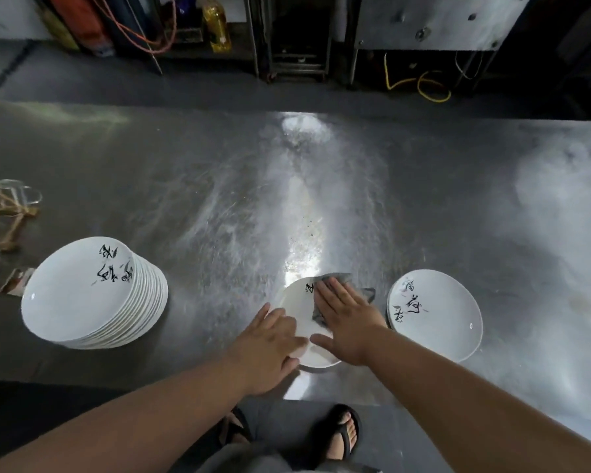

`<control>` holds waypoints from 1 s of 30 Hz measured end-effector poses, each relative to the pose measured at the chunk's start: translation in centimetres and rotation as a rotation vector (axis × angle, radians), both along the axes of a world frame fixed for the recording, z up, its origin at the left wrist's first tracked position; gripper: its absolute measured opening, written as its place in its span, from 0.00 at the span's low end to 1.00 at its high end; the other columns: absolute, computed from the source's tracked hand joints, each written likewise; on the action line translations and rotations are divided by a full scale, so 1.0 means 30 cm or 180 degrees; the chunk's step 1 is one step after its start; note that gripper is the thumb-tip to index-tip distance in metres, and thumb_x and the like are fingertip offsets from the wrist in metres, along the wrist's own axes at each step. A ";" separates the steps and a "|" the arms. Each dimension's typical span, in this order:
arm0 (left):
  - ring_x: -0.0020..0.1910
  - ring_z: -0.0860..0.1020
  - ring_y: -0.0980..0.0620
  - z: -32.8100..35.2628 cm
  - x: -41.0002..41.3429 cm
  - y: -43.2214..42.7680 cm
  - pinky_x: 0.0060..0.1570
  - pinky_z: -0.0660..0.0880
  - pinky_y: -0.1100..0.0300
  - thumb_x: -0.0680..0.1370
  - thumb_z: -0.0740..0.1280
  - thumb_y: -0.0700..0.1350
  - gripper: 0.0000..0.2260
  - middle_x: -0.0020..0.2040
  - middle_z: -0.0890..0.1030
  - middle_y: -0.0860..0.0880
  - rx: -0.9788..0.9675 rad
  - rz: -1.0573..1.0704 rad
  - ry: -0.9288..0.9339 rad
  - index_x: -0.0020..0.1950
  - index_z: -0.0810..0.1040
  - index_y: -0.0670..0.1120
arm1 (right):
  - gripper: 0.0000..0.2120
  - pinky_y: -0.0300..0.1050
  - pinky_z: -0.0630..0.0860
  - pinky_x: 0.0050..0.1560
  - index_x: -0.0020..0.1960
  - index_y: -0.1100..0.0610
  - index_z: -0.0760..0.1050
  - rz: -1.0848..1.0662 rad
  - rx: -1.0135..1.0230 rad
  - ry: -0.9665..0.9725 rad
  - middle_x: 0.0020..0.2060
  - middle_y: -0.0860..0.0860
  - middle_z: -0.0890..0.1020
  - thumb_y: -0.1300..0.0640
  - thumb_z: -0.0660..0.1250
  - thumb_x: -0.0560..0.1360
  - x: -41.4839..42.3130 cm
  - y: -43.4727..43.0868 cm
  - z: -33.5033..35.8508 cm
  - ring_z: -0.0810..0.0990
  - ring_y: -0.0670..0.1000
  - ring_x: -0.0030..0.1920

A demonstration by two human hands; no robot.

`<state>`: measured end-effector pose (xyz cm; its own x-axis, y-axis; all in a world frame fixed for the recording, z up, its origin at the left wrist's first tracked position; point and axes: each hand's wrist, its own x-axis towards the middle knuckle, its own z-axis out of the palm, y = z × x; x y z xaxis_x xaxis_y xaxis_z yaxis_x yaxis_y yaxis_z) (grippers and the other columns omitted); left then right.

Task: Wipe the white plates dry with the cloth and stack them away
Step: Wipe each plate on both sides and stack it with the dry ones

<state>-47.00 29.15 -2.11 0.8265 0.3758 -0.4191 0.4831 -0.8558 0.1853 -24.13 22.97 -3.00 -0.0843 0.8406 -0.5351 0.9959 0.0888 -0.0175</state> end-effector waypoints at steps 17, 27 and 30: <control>0.82 0.33 0.40 -0.018 0.033 0.092 0.76 0.27 0.38 0.83 0.49 0.68 0.32 0.82 0.31 0.58 0.0146 0.0778 0.0569 0.83 0.40 0.64 | 0.45 0.57 0.38 0.83 0.81 0.56 0.28 -0.0887 -0.0077 0.0174 0.82 0.52 0.32 0.26 0.39 0.80 -0.035 -0.044 0.018 0.30 0.54 0.82; 0.83 0.40 0.37 0.013 0.049 -0.020 0.76 0.28 0.36 0.81 0.51 0.71 0.35 0.85 0.39 0.53 0.0178 0.1136 0.0560 0.85 0.46 0.59 | 0.45 0.48 0.27 0.78 0.79 0.54 0.24 -0.1192 -0.0002 0.0447 0.80 0.49 0.27 0.27 0.36 0.76 -0.099 -0.270 0.020 0.22 0.50 0.77; 0.84 0.41 0.41 0.022 0.035 -0.060 0.77 0.28 0.40 0.83 0.54 0.68 0.30 0.86 0.45 0.49 0.0094 0.0662 0.0373 0.83 0.55 0.59 | 0.45 0.50 0.32 0.81 0.82 0.54 0.28 -0.1166 0.0025 0.0508 0.80 0.48 0.28 0.28 0.42 0.80 -0.042 -0.229 0.015 0.23 0.51 0.78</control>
<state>-45.94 27.36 -1.44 0.6765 0.5464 -0.4938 0.6661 -0.7399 0.0939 -25.38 16.09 -2.54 0.1403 0.8344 -0.5330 0.9465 -0.2710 -0.1752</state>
